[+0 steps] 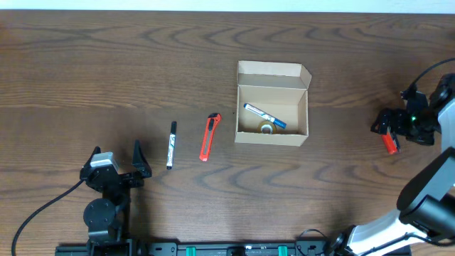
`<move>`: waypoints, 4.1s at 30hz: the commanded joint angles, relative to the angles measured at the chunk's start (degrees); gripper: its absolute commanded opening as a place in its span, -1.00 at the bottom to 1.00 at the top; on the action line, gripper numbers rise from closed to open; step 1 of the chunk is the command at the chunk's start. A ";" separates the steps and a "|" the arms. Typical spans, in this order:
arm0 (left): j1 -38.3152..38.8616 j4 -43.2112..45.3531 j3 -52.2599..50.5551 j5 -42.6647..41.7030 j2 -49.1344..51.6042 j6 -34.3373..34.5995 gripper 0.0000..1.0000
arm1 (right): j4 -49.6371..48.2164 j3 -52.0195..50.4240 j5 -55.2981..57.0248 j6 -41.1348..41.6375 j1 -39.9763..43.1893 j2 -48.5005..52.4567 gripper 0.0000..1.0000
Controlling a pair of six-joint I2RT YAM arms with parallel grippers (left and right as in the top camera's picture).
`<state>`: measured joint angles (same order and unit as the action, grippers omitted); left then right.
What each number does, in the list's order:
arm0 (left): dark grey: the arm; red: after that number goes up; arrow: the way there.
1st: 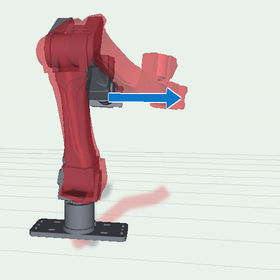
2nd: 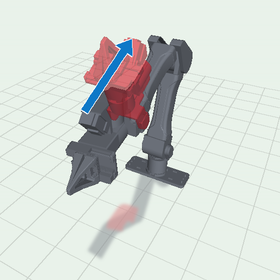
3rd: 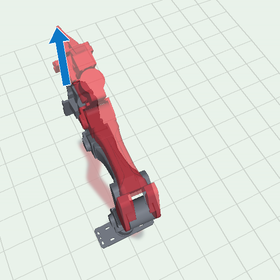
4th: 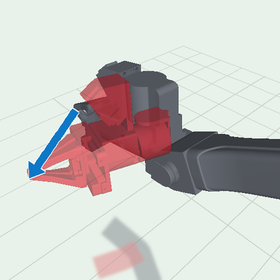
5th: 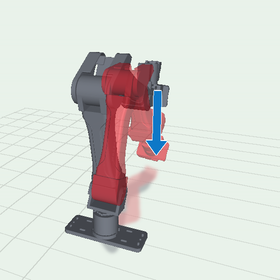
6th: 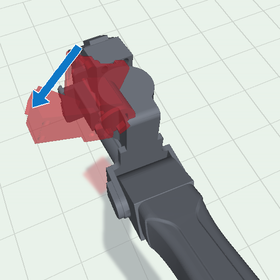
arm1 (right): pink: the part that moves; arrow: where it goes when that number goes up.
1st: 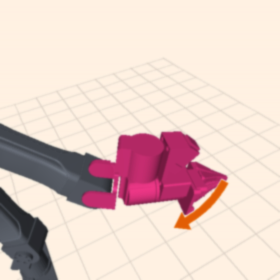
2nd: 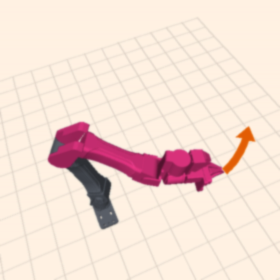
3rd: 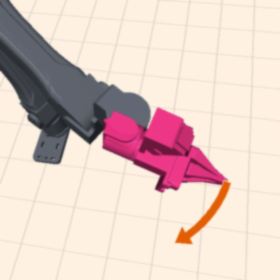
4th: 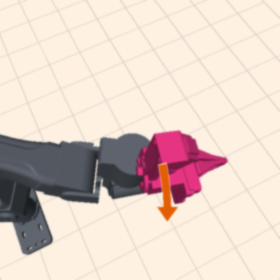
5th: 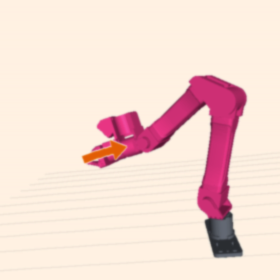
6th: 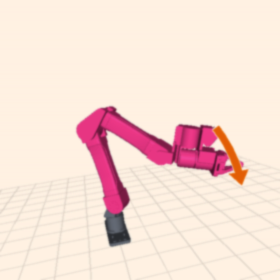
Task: Pack container
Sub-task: 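Lower the right gripper and grasp the red stapler, then carry the stapler into the box and lower it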
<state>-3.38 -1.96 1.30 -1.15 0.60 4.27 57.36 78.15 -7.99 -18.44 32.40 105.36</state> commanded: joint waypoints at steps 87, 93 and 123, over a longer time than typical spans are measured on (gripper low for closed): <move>-0.24 -2.47 -1.03 0.22 -0.39 0.00 0.90 | -10.93 -3.28 0.00 -0.22 1.79 10.10 0.76; -0.24 -2.47 -1.03 0.22 -0.39 0.00 0.90 | -10.93 -3.28 0.00 0.28 1.81 10.10 0.58; -0.24 -2.47 -1.03 0.22 -0.39 0.00 0.91 | -9.88 0.42 -7.02 3.15 -2.36 10.03 -0.97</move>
<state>-3.38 -1.96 1.30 -1.15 0.60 4.27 46.76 75.83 -11.42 -16.01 32.51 114.59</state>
